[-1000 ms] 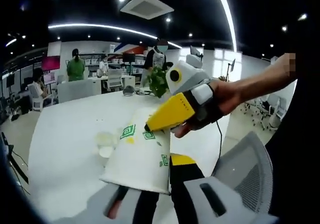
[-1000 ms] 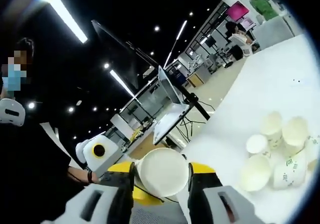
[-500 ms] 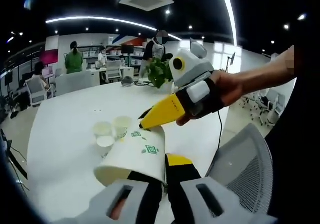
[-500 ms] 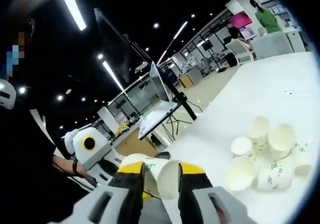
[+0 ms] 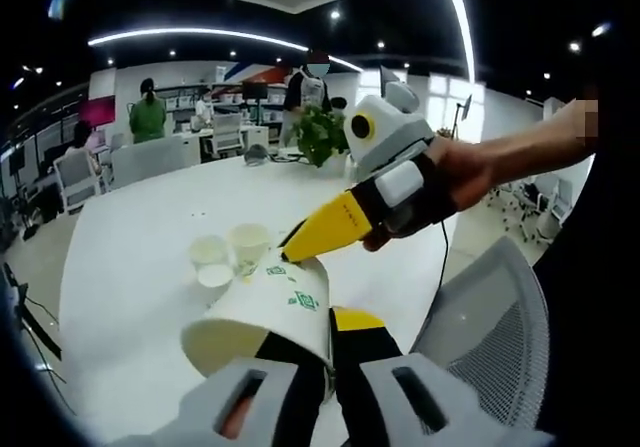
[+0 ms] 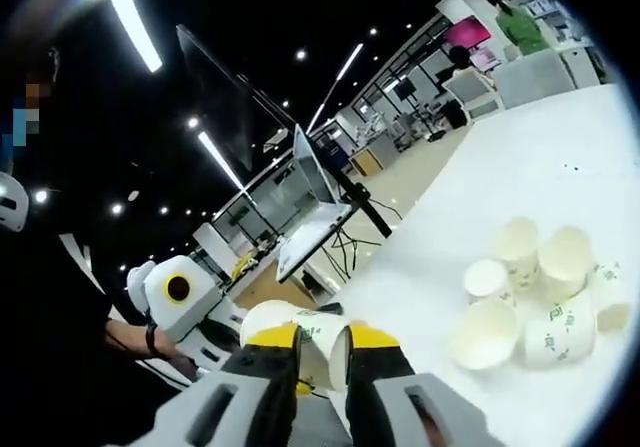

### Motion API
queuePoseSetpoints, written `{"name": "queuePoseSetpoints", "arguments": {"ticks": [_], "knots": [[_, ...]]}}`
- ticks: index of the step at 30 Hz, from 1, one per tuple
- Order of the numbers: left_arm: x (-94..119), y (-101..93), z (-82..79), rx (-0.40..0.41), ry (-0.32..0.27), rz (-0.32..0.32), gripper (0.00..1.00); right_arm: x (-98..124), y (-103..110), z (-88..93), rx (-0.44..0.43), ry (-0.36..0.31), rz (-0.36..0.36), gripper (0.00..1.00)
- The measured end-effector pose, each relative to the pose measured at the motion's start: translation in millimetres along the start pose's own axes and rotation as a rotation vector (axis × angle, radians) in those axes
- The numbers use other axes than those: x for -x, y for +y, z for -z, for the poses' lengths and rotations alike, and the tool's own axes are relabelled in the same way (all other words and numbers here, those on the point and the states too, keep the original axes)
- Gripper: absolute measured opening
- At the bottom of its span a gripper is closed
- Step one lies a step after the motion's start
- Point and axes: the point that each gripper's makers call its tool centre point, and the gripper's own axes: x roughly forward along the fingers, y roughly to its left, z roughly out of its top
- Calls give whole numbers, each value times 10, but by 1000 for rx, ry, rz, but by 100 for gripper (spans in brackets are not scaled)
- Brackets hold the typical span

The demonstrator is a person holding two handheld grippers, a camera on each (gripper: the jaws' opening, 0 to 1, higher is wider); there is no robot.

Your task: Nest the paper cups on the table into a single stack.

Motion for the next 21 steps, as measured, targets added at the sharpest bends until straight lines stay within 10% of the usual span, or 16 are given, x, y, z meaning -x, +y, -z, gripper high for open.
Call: {"name": "queuePoseSetpoints", "arguments": {"ticks": [21], "knots": [[-218,204,68,-49,117,24,0,489,-468,131,210,-17,357,66]]}}
